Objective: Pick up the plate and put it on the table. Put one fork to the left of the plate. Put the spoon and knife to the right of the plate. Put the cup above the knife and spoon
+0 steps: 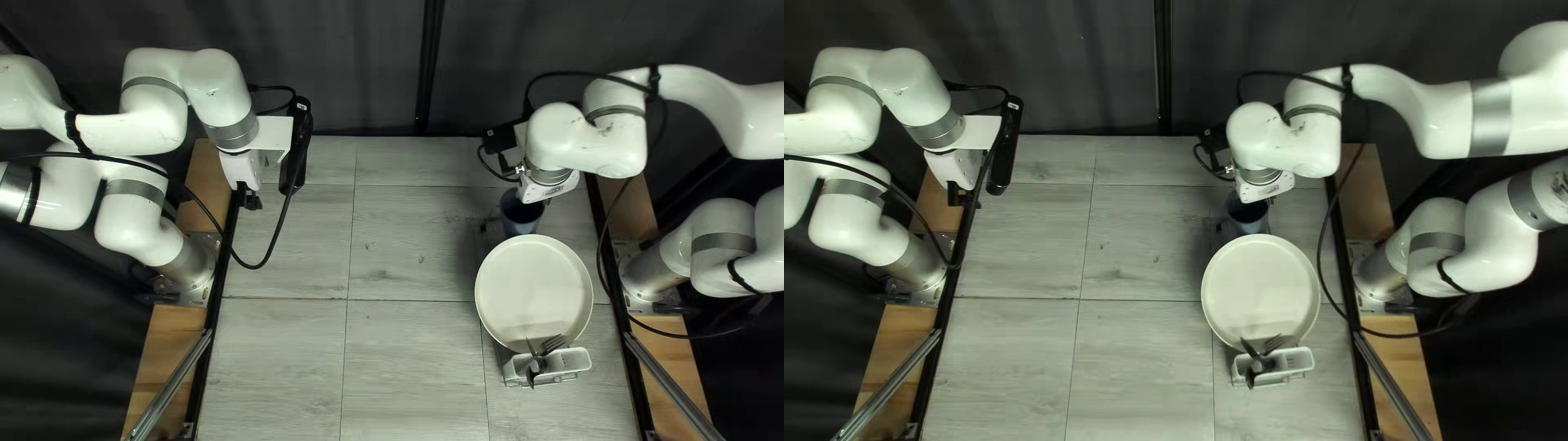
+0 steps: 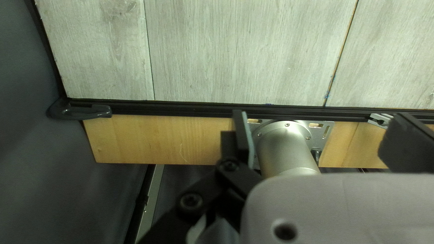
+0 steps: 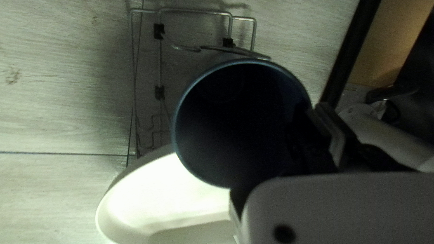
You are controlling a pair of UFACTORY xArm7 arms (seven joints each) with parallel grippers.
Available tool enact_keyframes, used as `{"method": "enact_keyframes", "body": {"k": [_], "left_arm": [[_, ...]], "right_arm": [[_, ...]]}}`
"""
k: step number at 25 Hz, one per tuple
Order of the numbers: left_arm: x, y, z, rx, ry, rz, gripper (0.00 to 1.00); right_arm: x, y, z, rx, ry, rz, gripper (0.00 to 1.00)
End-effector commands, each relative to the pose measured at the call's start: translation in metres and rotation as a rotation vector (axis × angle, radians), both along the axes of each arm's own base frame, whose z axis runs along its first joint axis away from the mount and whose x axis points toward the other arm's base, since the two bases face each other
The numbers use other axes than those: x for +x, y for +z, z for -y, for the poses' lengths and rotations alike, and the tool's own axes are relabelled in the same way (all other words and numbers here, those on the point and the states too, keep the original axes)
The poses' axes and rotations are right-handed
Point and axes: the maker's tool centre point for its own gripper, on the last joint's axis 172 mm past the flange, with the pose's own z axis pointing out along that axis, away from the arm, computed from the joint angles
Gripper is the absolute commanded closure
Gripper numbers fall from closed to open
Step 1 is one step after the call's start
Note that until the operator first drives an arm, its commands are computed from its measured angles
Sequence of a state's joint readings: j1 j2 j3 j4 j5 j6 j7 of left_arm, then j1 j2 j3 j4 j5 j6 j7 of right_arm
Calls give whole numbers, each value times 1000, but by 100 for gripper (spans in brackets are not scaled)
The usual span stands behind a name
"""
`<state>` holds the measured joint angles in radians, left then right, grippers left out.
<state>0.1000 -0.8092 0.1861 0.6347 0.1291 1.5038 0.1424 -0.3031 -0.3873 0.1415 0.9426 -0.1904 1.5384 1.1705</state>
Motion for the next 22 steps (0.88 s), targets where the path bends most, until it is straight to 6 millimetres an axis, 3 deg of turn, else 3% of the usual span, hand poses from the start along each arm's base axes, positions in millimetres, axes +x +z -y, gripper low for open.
{"method": "enact_keyframes", "body": {"k": [1, 9, 17, 21, 22], "left_arm": [[0, 0, 0, 0, 0, 0, 0], [0, 0, 0, 0, 0, 0, 0], [0, 0, 0, 0, 0, 0, 0], [-1, -3, 1, -21, 19, 4, 0], [-3, 12, 2, 6, 28, 14, 0]], "right_arm": [[-1, 29, 7, -27, 15, 26, 100], [9, 64, 2, -59, 70, 85, 100], [37, 63, -62, 27, 402, 158, 100], [68, 62, -95, 86, 587, 153, 100], [74, 62, -100, 91, 611, 151, 100]]}}
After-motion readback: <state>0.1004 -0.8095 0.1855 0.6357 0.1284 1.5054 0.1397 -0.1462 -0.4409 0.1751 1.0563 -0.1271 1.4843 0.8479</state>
